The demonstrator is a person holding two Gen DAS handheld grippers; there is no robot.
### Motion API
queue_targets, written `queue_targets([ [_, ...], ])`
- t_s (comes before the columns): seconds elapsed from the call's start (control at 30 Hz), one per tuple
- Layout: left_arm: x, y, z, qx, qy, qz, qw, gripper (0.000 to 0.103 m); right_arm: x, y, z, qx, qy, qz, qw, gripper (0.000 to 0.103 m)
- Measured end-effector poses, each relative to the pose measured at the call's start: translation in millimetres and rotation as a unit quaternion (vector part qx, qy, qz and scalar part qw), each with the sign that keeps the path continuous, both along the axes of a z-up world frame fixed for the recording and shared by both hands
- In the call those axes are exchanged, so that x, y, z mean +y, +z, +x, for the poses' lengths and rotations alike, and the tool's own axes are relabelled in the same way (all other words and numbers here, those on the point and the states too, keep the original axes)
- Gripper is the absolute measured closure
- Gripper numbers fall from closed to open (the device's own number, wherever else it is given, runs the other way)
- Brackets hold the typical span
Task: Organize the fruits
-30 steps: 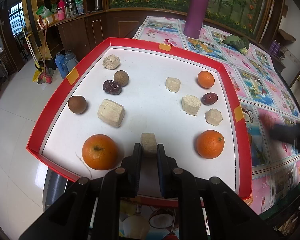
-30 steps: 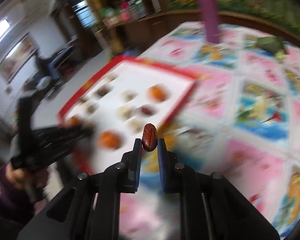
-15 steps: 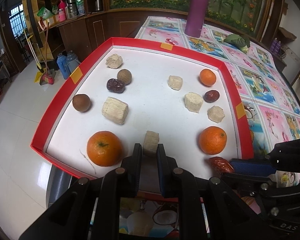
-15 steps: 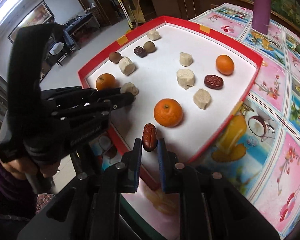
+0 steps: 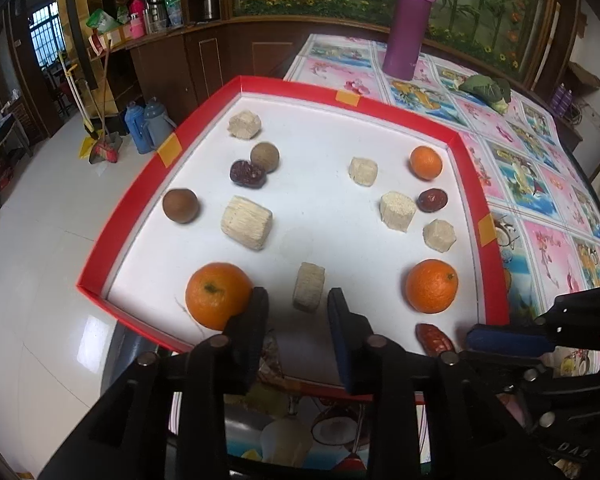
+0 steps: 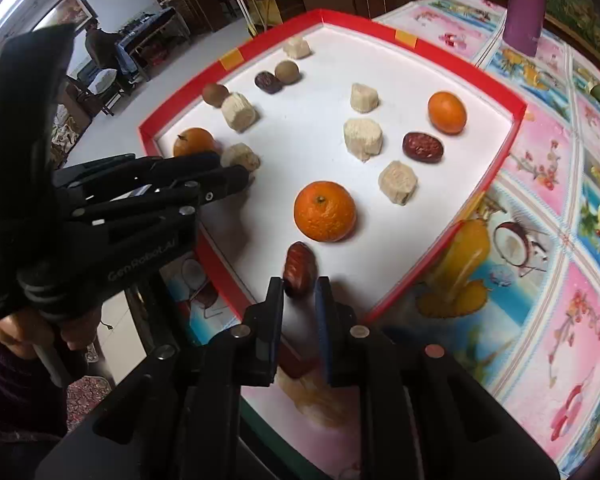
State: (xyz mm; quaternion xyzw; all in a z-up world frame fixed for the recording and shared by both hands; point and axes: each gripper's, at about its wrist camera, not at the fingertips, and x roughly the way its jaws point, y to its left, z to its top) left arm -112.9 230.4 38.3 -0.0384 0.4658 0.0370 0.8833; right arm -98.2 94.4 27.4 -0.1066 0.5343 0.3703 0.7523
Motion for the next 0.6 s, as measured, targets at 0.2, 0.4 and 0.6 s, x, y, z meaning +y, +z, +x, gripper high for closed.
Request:
queue_targets([
  [0.2, -9, 19, -14, -0.029, 0.005, 0.020, 0.9994, 0.059, -20, 17, -3, -0.018, -0.025, 0.027, 0.999, 0.085],
  [0.4, -18, 47, -37, -0.073, 0.017, 0.049, 0.9960, 0.040, -38, 43, -6, -0.055, -0.071, 0.052, 0.995, 0.085],
  [0.6, -29, 76, -64, -0.125, 0.037, 0.095, 0.9869, 0.023, -52, 68, -14, -0.087, -0.113, 0.088, 0.986, 0.084],
])
